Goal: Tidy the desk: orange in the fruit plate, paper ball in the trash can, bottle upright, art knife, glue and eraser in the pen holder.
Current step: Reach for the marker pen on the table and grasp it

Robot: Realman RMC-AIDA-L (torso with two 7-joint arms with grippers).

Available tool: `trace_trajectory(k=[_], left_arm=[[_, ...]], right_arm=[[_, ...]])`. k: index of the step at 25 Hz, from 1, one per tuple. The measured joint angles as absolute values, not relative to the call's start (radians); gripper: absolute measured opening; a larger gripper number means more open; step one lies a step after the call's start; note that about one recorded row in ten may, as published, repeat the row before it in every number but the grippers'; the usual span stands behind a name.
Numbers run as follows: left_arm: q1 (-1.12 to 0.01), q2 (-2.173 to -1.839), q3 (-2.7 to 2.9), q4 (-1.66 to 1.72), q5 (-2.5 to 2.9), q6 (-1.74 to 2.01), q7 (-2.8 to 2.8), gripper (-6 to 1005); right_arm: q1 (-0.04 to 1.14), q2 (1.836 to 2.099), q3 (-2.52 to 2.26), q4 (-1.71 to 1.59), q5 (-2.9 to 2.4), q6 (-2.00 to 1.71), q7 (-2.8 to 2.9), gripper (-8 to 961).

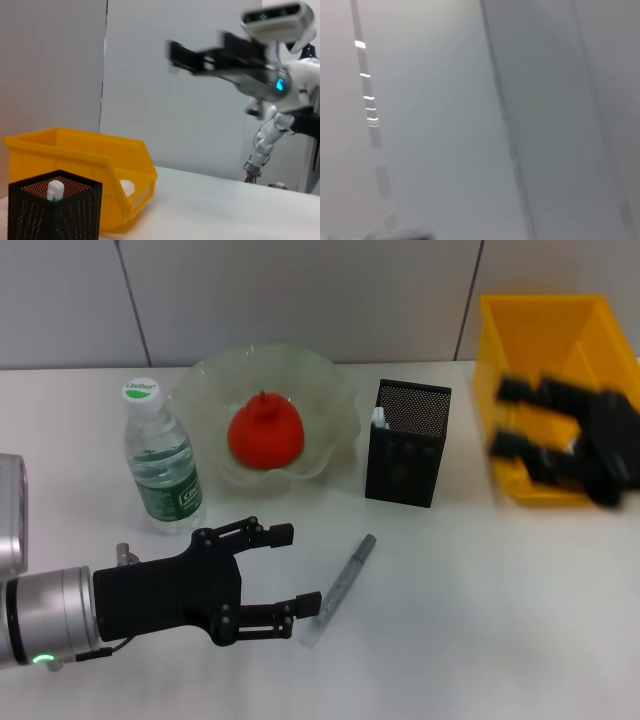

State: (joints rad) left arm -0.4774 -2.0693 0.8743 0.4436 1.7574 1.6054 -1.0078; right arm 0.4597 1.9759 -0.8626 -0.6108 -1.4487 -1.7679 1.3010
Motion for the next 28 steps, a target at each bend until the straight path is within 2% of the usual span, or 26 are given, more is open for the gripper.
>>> trace_trajectory(k=[2, 4, 11, 22, 24, 27, 28], left_arm=[[-0.477, -2.069, 0.874, 0.446, 1.757, 1.606, -1.032, 869], [-0.482, -2.069, 0.875, 0.449, 1.757, 1.605, -1.065, 869], [-0.517, -2.066, 0.881, 0.472, 1.760, 1.600, -1.199, 869], [-0.547, -2.068, 1.045, 0.797, 1.775, 1.581, -1.652, 869], [-0.549, -2.068, 1.142, 0.999, 1.851, 1.562, -1.856, 869], [-0.554, -2.068, 1.168, 1.056, 1.878, 1.561, -1.915, 865], [-0.591, -2.069, 1.250, 1.205, 1.986, 1.544, -2.120, 864]], right_arm=[[0.447, 1.942, -0.862, -0.545, -1.512, -1.827, 1.282, 710], [0.425, 1.936, -0.857, -0.517, -1.579, -1.846, 1.255, 710], [0.313, 1.974, -0.848, -0.533, -1.677, -1.791, 1.089, 710], [0.282, 1.989, -0.847, -0.507, -1.751, -1.668, 0.984, 711], [0.281, 1.990, -0.847, -0.504, -1.751, -1.660, 0.980, 711], [0.282, 1.990, -0.848, -0.503, -1.752, -1.655, 0.980, 711], [0.283, 1.990, -0.848, -0.503, -1.752, -1.654, 0.980, 711]])
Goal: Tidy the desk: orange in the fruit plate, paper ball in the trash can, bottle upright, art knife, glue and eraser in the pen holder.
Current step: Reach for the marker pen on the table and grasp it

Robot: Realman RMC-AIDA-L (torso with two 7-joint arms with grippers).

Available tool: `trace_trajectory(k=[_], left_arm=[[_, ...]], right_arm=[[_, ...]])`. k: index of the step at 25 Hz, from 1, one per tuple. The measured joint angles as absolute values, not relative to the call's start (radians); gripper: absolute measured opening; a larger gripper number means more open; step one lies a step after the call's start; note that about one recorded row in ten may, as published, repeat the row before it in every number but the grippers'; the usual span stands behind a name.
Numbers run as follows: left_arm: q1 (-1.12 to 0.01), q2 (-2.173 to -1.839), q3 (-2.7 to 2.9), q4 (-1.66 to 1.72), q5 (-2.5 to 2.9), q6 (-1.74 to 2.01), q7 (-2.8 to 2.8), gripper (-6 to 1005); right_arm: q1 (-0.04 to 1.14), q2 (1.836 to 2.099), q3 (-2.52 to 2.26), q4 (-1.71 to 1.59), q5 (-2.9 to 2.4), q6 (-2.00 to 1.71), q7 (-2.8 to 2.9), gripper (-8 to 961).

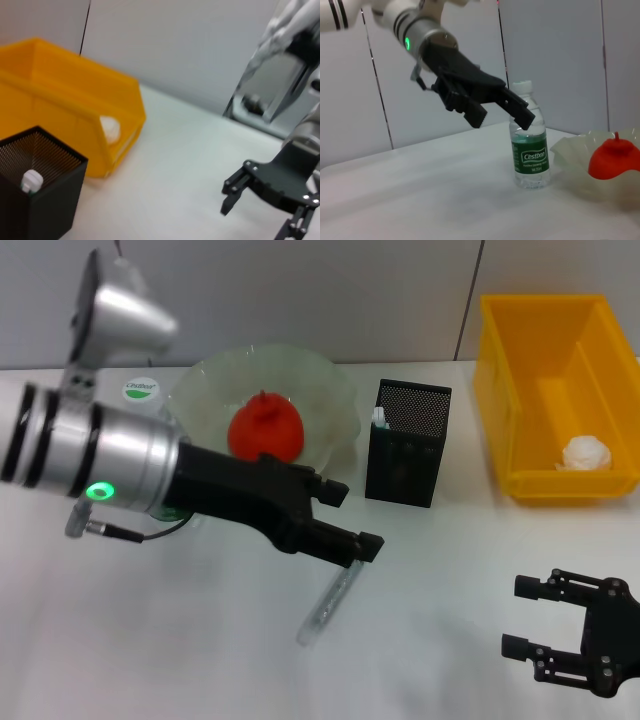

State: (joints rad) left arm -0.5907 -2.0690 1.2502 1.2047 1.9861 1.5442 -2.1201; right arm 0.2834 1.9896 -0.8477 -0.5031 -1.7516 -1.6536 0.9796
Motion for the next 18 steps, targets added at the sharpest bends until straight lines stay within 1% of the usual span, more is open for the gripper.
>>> trace_trajectory(k=[2, 8, 12, 16, 18], left_arm=[[-0.610, -2.070, 1.281, 1.253, 2.046, 1.533, -2.202, 860], [-0.728, -2.075, 1.362, 1.324, 2.270, 1.532, -2.489, 841], [-0.804, -2.081, 1.394, 1.263, 2.339, 1.531, -2.603, 829], [-0.881, -2.081, 1.399, 1.119, 2.356, 1.510, -2.704, 817], [-0.894, -2.081, 1.399, 1.090, 2.357, 1.507, -2.720, 811]], right_arm=[[0.286, 1.990, -0.847, -0.503, -1.752, -1.653, 0.979, 711], [0.294, 1.990, -0.847, -0.504, -1.752, -1.651, 0.979, 710], [0.299, 1.989, -0.847, -0.506, -1.752, -1.643, 0.979, 710], [0.301, 1.988, -0.847, -0.510, -1.752, -1.625, 0.976, 710], [0.303, 1.988, -0.847, -0.510, -1.752, -1.622, 0.969, 710]])
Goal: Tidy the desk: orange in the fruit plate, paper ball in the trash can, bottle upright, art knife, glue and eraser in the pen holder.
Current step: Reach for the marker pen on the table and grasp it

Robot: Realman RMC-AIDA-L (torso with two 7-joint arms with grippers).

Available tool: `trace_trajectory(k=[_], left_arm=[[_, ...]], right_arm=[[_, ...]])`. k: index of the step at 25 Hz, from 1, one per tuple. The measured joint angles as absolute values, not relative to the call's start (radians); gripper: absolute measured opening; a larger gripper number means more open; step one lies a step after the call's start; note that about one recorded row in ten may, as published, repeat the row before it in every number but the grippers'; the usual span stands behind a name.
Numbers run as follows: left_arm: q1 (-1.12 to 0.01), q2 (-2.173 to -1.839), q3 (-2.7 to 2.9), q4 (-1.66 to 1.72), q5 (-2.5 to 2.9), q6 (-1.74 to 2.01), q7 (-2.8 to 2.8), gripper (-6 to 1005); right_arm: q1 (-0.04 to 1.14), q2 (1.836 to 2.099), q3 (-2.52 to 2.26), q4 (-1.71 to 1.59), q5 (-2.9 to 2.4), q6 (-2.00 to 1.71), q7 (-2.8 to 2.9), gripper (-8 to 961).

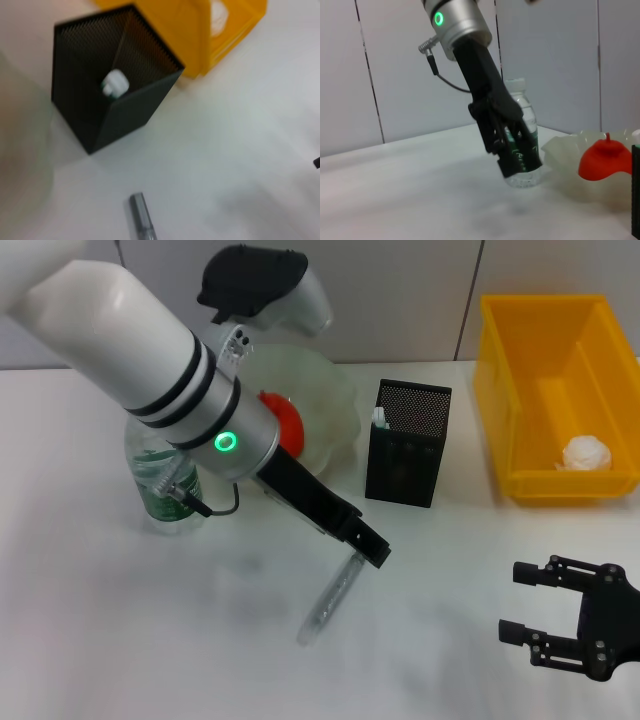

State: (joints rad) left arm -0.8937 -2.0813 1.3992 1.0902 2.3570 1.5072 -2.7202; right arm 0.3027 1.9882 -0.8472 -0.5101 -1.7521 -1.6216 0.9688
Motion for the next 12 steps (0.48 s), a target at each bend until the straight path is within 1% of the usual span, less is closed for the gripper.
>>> trace_trajectory(k=[3, 12], left_arm=[[-0.927, -2.081, 1.411, 1.017, 2.364, 1.499, -2.780, 801], [-0.921, -2.080, 1.449, 0.944, 2.379, 1.440, -2.789, 774]], right_arm=[[0.312, 1.988, -0.849, -0.512, -1.752, -1.604, 0.962, 710], [0.323, 1.985, -0.848, -0.512, -1.752, -1.597, 0.962, 711]])
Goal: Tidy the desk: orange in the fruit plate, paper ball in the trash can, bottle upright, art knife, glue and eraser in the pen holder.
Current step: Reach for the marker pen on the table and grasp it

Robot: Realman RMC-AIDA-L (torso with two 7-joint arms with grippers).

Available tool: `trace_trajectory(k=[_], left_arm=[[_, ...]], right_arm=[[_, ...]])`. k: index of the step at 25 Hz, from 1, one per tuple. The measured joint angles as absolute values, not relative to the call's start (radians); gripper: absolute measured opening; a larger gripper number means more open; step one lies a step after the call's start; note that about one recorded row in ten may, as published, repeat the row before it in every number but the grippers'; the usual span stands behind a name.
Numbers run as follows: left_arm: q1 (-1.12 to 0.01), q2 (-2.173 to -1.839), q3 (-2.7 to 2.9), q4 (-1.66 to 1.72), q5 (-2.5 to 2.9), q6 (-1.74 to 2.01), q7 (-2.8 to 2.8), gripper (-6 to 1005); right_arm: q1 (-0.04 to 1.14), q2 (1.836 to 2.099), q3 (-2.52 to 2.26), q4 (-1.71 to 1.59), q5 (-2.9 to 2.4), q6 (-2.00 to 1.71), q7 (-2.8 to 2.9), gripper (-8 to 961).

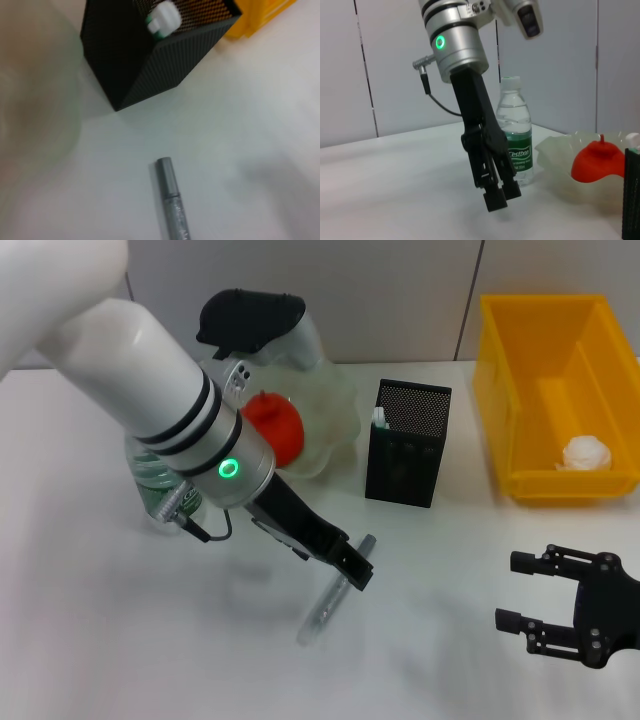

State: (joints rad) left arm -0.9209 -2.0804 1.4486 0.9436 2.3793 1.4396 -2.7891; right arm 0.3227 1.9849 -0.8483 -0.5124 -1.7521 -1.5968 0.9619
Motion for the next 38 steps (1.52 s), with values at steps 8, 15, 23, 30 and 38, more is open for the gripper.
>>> trace_trajectory(k=[8, 15, 23, 30, 38], left_arm=[[-0.896, -2.080, 1.507, 0.927, 2.372, 1.376, -2.787, 749], [-0.890, -2.080, 1.543, 0.923, 2.364, 1.359, -2.772, 727], [-0.886, -2.080, 1.579, 0.908, 2.353, 1.331, -2.765, 674], [-0.867, -2.080, 1.633, 0.908, 2.331, 1.297, -2.762, 624], [-0.856, -2.080, 1.658, 0.912, 2.328, 1.281, -2.761, 625]], right_arm=[[0.328, 1.983, -0.847, -0.514, -1.770, -1.586, 0.962, 711], [0.328, 1.985, -0.847, -0.514, -1.772, -1.583, 0.959, 710], [0.328, 1.985, -0.848, -0.514, -1.776, -1.583, 0.954, 711], [0.328, 1.986, -0.847, -0.514, -1.785, -1.583, 0.954, 711], [0.328, 1.986, -0.847, -0.516, -1.787, -1.583, 0.954, 710]])
